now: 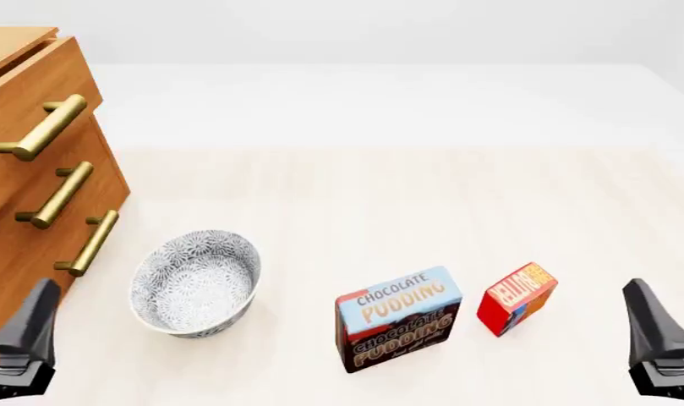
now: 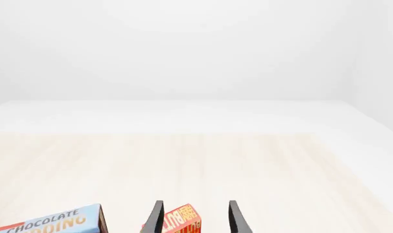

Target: Put the butter at the back in the top drawer of the cabinet and close it.

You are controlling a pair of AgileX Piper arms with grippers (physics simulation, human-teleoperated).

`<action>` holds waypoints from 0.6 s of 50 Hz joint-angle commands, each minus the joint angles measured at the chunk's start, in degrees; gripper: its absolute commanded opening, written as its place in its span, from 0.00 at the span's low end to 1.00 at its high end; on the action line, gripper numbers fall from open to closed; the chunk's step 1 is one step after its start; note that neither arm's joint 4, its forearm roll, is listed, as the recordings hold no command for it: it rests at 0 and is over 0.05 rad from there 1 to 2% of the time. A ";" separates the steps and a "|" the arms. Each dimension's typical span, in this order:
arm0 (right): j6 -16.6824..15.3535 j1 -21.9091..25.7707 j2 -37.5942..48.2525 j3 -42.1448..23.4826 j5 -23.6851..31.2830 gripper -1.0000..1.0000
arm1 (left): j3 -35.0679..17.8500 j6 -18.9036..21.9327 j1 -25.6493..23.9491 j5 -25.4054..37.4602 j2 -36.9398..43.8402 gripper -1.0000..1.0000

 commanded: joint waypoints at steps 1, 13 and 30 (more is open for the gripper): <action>0.00 0.00 0.26 -0.15 -0.07 1.00 | -0.04 0.01 0.00 -0.68 1.41 1.00; 0.00 0.00 0.26 -0.15 -0.07 1.00 | 0.01 -0.54 0.48 0.48 0.82 1.00; 0.00 0.00 0.26 -0.15 -0.07 1.00 | 0.01 7.89 -2.55 -1.35 3.59 1.00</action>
